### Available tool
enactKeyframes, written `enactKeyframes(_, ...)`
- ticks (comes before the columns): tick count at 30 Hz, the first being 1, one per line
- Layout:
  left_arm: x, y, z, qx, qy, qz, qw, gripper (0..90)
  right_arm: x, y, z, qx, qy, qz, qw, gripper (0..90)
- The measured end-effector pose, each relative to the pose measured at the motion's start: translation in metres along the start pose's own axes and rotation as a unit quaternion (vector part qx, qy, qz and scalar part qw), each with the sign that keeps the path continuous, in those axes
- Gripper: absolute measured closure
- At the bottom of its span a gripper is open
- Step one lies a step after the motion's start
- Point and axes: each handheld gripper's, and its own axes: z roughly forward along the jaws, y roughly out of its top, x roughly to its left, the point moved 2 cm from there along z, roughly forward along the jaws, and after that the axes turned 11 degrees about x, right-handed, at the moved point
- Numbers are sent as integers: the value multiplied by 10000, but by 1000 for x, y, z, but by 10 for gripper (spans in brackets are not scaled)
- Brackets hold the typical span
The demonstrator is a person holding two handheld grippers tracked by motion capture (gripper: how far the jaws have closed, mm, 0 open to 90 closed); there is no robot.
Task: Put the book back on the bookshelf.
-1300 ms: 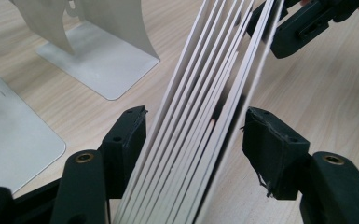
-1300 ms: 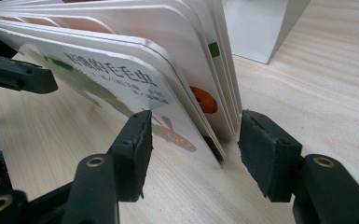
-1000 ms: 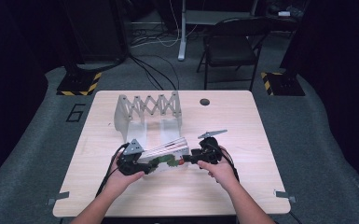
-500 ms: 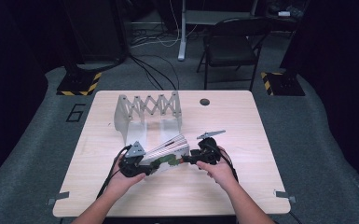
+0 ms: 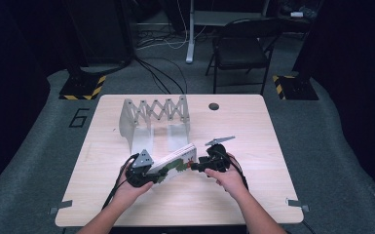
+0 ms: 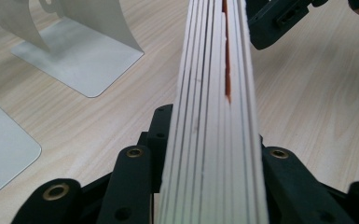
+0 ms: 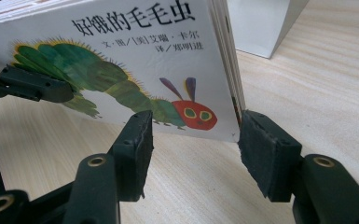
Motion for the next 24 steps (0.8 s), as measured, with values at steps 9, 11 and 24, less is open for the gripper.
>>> enactKeyframes(9,-6,0,0,8,-7,177,9998,746,-3,-1,0,8,-15,20,10000,445)
enactKeyframes(11,-7,0,1,-6,44,177,9998,749,-3,-1,0,-1,-5,26,10000,445)
enactKeyframes(24,-8,2,-5,-74,26,101,9999,754,-6,-2,-1,6,-14,55,10000,445)
